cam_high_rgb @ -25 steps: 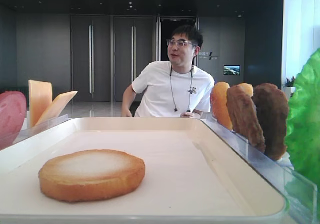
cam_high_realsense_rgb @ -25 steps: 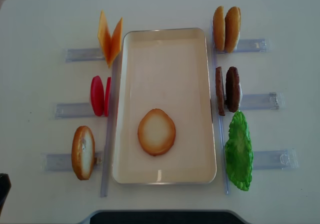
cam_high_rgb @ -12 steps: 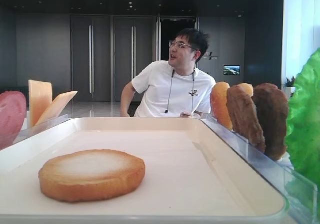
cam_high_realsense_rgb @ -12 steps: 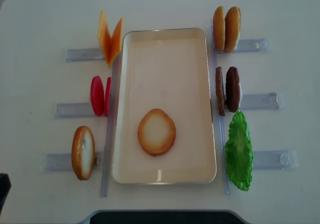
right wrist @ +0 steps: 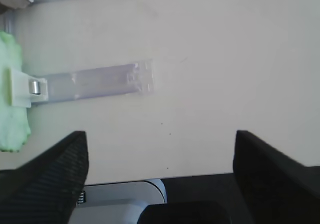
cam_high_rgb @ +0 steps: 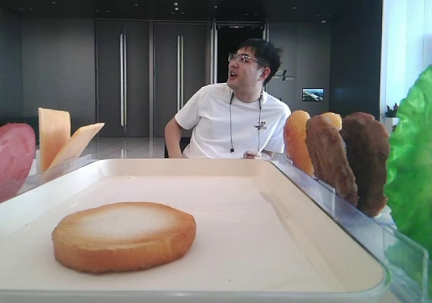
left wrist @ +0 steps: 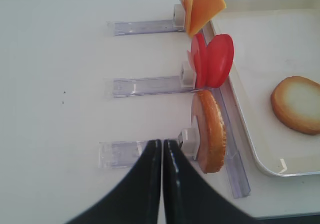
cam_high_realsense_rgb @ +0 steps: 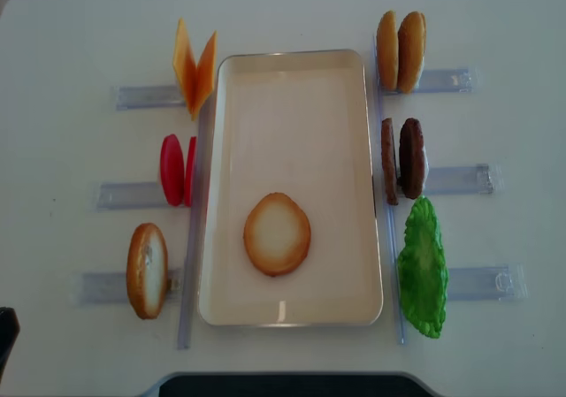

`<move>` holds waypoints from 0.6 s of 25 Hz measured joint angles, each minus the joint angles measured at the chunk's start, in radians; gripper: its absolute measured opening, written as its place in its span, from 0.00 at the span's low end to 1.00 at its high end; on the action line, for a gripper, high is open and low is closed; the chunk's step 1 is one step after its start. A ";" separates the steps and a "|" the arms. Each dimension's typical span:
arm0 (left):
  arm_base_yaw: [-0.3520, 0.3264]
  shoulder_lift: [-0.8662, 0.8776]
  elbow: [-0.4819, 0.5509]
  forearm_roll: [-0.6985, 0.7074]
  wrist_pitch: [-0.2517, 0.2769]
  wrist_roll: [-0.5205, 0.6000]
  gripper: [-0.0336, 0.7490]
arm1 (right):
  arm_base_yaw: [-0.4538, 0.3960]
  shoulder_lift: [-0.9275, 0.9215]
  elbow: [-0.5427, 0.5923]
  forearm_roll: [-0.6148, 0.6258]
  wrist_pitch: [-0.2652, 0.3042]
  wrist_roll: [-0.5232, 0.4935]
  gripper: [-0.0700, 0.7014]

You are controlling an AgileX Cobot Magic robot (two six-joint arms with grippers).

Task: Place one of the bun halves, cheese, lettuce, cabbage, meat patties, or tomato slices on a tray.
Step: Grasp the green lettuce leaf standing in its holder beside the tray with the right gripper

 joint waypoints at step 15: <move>0.000 0.000 0.000 0.000 -0.001 0.000 0.04 | 0.000 0.188 -0.152 -0.028 0.000 0.063 0.86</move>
